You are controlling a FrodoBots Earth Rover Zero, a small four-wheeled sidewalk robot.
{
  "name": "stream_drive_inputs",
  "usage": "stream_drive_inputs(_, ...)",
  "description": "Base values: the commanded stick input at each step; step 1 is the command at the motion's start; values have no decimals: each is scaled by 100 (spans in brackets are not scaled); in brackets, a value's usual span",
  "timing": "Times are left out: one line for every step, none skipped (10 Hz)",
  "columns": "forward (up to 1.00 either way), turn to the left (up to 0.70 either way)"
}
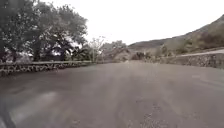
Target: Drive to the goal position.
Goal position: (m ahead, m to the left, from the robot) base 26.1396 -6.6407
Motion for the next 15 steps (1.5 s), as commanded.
stream_drive_inputs(70, 0)
stream_drive_inputs(70, 0)
stream_drive_inputs(70, 0)
stream_drive_inputs(70, 0)
stream_drive_inputs(70, 0)
stream_drive_inputs(70, 0)
stream_drive_inputs(70, 0)
stream_drive_inputs(70, 0)
stream_drive_inputs(70, 0)
stream_drive_inputs(70, 0)
stream_drive_inputs(70, 0)
stream_drive_inputs(70, 0)
stream_drive_inputs(70, 0)
stream_drive_inputs(70, 0)
stream_drive_inputs(70, 0)
